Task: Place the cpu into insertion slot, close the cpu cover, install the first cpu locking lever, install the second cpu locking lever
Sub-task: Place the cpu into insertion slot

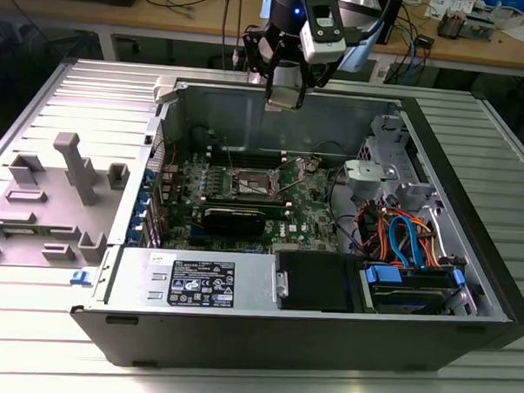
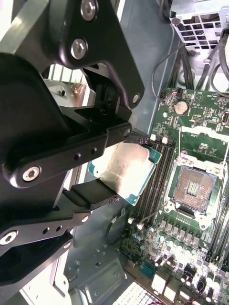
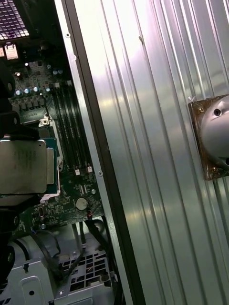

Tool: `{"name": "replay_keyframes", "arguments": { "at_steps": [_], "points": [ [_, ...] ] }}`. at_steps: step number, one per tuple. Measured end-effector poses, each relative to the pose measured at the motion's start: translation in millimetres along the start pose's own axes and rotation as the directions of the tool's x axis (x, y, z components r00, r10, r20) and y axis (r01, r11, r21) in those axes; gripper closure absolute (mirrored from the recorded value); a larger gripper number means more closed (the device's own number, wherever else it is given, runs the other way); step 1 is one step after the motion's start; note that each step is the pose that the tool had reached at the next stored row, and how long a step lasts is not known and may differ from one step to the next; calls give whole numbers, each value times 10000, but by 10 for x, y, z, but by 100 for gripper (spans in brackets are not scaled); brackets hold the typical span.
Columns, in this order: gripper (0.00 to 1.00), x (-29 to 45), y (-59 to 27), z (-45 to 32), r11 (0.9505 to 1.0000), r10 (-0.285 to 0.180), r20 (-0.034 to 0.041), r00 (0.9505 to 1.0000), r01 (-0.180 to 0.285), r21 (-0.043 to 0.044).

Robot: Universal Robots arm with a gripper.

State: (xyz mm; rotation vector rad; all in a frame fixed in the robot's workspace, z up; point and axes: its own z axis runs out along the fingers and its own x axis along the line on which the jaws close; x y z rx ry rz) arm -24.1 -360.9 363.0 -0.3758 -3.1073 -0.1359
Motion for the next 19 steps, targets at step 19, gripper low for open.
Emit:
{"name": "replay_keyframes", "arguments": {
  "at_steps": [19],
  "points": [
    [45,0,-1,2,9999,143,12,9999,-143,-2]
  ]
}}
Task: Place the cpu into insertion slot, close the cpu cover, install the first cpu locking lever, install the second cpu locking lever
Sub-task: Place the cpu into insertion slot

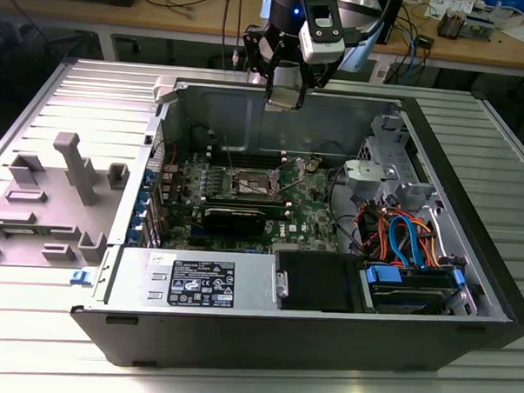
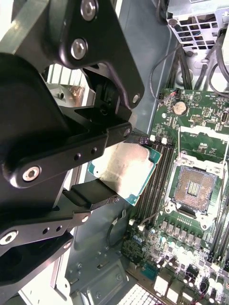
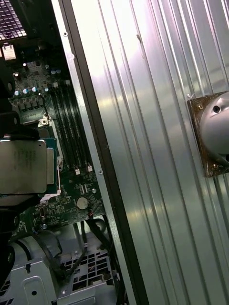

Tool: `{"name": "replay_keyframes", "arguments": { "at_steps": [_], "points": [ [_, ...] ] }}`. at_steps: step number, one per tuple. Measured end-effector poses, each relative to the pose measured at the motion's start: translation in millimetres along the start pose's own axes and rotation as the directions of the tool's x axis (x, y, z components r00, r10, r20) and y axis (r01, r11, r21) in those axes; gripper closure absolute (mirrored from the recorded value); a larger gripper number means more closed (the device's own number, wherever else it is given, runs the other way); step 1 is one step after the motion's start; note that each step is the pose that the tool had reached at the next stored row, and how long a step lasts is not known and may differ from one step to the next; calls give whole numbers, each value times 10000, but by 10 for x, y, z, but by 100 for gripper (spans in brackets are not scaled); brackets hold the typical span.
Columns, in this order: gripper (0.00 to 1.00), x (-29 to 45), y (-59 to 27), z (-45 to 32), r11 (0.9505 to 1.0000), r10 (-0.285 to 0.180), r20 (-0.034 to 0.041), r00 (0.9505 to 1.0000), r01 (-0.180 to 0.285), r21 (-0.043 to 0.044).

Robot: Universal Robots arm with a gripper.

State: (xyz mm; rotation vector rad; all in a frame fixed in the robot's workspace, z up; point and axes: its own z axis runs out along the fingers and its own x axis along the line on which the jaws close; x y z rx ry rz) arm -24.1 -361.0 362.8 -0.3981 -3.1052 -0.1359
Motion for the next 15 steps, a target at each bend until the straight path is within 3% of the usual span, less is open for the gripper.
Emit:
{"name": "replay_keyframes", "arguments": {
  "at_steps": [15],
  "points": [
    [45,-2,-7,-1,10000,23,2,10000,-23,0]
  ]
}}
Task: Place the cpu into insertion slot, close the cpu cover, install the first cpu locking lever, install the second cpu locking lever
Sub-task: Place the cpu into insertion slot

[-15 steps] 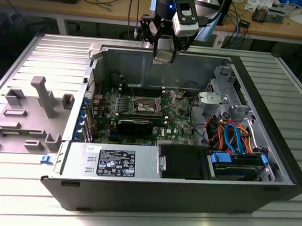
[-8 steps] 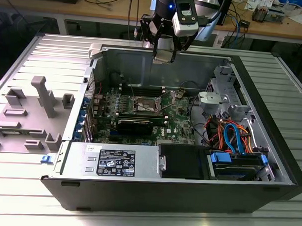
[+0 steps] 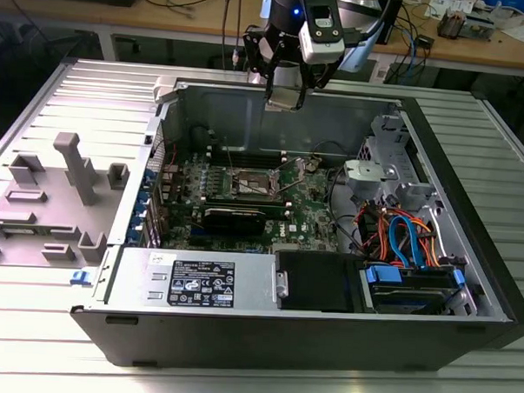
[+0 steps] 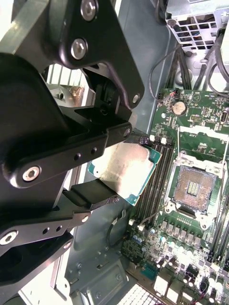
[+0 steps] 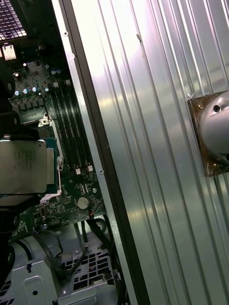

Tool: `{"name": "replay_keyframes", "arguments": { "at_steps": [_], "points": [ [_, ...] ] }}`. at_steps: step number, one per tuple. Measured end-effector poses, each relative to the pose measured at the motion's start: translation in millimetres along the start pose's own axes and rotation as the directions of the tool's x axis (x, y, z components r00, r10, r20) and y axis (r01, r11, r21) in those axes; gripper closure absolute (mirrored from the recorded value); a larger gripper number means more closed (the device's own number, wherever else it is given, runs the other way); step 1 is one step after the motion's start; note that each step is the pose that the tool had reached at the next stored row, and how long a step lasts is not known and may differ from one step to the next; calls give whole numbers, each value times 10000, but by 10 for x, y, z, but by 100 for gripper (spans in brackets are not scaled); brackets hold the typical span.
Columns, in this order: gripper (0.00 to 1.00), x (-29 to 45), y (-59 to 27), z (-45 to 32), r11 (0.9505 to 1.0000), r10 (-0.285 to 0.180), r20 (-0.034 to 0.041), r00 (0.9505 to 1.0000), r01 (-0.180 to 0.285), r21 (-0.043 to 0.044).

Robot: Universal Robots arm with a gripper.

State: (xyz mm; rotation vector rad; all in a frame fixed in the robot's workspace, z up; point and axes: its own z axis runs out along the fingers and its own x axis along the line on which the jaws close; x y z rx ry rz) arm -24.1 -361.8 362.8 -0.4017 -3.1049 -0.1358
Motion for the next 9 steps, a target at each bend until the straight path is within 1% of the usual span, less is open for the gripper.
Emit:
{"name": "replay_keyframes", "arguments": {
  "at_steps": [3,9],
  "points": [
    [45,-1,-2,0,10000,29,2,10000,-29,-1],
    [45,-2,-5,2,9993,373,32,9993,-373,-6]
  ]
}}
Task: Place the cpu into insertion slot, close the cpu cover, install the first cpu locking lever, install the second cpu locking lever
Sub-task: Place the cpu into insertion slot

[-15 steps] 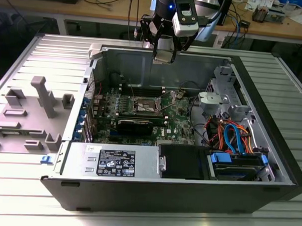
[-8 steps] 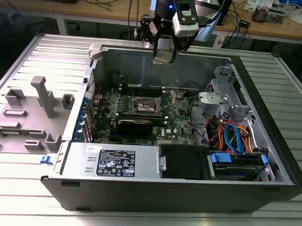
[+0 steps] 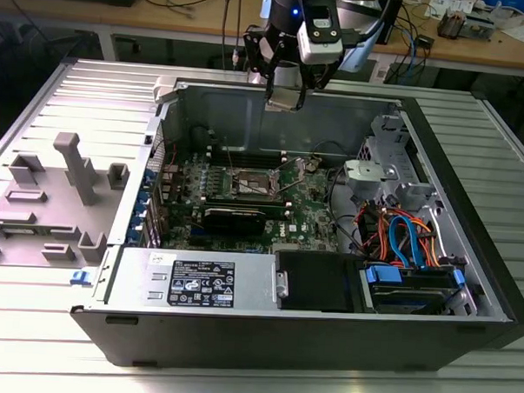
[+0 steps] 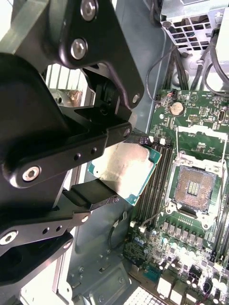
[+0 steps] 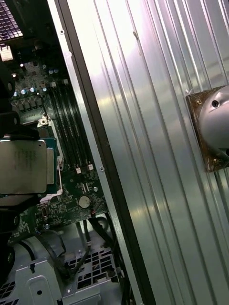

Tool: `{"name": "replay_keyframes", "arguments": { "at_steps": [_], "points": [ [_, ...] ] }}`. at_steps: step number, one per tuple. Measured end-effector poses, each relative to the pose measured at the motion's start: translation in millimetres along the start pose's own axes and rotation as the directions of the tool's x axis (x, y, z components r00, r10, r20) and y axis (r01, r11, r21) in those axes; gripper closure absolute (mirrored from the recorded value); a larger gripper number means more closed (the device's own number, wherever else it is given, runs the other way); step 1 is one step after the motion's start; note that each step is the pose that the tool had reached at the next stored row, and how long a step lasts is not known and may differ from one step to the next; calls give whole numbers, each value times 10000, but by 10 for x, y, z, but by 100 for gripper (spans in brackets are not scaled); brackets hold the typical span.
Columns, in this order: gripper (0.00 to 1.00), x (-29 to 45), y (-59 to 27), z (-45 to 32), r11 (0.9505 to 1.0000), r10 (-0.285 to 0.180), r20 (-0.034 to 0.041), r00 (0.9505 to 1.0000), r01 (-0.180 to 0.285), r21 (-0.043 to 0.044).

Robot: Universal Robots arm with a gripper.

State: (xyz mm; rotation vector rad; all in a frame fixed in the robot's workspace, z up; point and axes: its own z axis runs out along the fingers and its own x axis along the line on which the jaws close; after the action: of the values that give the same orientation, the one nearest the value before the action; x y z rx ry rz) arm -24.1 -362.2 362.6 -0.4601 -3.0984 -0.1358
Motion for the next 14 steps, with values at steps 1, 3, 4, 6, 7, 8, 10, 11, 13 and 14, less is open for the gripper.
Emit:
{"name": "replay_keyframes", "arguments": {
  "at_steps": [1,3,4,6,7,8,10,11,13,14],
  "points": [
    [45,0,0,0,10000,41,3,10000,-41,-1],
    [45,0,-1,2,9999,172,15,9999,-172,-3],
    [45,0,-2,3,9997,250,21,9997,-250,-5],
    [45,0,-2,4,9996,280,24,9996,-280,-7],
    [45,-1,-2,4,9996,281,24,9996,-281,-7],
    [45,-1,-3,3,9996,282,24,9996,-282,-6],
    [45,-1,-4,3,9996,282,24,9996,-282,-6],
    [45,-1,-4,3,9996,282,24,9996,-282,-6],
    [45,-1,-4,3,9996,283,24,9996,-283,-5],
    [45,-1,-4,3,9996,283,24,9996,-283,-6]
  ]
}}
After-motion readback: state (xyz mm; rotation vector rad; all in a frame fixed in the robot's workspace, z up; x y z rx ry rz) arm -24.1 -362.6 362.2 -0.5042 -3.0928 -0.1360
